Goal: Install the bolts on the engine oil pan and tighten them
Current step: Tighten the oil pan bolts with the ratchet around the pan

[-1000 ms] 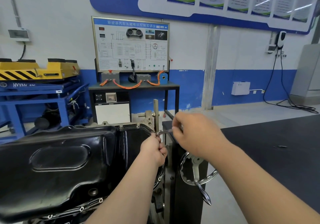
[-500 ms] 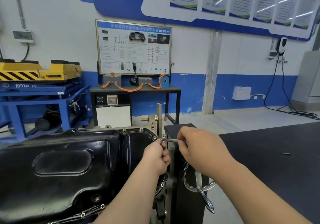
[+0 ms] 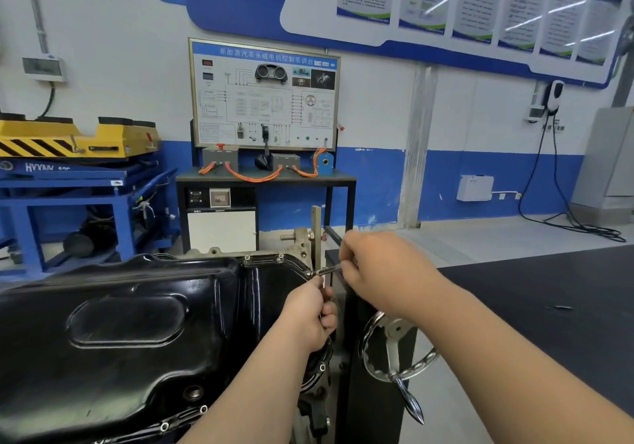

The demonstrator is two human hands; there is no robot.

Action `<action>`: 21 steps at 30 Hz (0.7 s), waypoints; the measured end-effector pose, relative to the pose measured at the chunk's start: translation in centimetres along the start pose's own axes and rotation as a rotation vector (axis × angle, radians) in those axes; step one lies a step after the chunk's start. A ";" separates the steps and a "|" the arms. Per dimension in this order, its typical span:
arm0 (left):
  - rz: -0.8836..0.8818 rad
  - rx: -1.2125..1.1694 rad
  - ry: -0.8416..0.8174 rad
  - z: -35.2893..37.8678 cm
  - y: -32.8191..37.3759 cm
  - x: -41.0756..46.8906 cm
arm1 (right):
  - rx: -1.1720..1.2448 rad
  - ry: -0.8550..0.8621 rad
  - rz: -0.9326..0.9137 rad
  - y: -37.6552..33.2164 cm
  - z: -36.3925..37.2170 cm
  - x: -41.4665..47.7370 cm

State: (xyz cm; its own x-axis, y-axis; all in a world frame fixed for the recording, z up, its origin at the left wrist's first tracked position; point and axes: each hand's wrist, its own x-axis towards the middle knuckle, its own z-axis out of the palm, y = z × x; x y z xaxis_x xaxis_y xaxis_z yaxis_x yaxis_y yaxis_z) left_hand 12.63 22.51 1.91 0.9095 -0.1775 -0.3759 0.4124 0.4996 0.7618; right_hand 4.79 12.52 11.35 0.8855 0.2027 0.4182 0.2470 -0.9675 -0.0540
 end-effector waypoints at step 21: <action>1.292 1.610 -0.366 -1.3 8.7 -3.8 | -0.033 -0.034 0.234 -2.6 -3.4 0.2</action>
State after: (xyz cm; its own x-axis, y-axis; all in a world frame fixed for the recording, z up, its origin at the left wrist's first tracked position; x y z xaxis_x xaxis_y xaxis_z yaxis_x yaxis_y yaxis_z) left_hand 12.73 28.60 9.32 0.5311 -0.6331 0.5631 -0.8296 -0.5236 0.1938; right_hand 3.01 14.53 14.70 0.9300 -0.0230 0.3669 0.0212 -0.9930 -0.1158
